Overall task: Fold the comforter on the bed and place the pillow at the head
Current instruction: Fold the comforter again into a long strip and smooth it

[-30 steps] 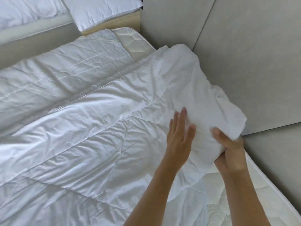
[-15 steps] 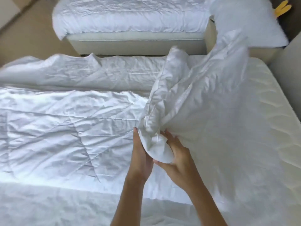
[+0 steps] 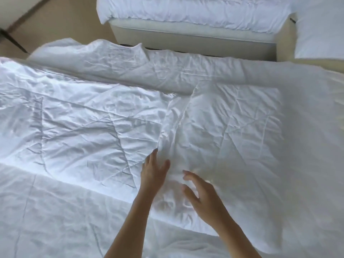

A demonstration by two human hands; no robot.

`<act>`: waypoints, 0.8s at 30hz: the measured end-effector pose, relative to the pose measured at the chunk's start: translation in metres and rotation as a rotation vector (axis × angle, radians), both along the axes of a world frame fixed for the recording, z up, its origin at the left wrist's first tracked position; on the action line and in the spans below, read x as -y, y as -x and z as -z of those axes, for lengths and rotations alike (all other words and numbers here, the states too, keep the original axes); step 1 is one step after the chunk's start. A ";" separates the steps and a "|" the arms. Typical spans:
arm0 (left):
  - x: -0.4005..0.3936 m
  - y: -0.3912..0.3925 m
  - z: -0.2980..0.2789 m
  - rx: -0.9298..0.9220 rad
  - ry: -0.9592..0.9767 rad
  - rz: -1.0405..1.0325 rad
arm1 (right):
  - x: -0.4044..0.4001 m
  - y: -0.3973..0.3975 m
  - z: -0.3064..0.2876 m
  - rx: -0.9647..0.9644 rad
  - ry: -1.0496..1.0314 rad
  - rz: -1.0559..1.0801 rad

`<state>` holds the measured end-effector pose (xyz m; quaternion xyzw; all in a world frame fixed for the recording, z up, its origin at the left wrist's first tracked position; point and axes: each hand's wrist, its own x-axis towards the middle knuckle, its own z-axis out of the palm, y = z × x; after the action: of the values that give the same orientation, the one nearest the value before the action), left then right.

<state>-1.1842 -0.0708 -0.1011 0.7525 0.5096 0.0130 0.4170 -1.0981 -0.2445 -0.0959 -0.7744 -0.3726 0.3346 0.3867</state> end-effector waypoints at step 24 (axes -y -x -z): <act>-0.028 -0.065 0.020 -0.080 -0.014 -0.211 | 0.063 -0.163 0.049 0.554 0.457 0.357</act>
<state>-1.1194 -0.0430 -0.1210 0.6976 0.6021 0.0302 0.3872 -0.9351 -0.3073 -0.1452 -0.9539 -0.2383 0.1150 0.1416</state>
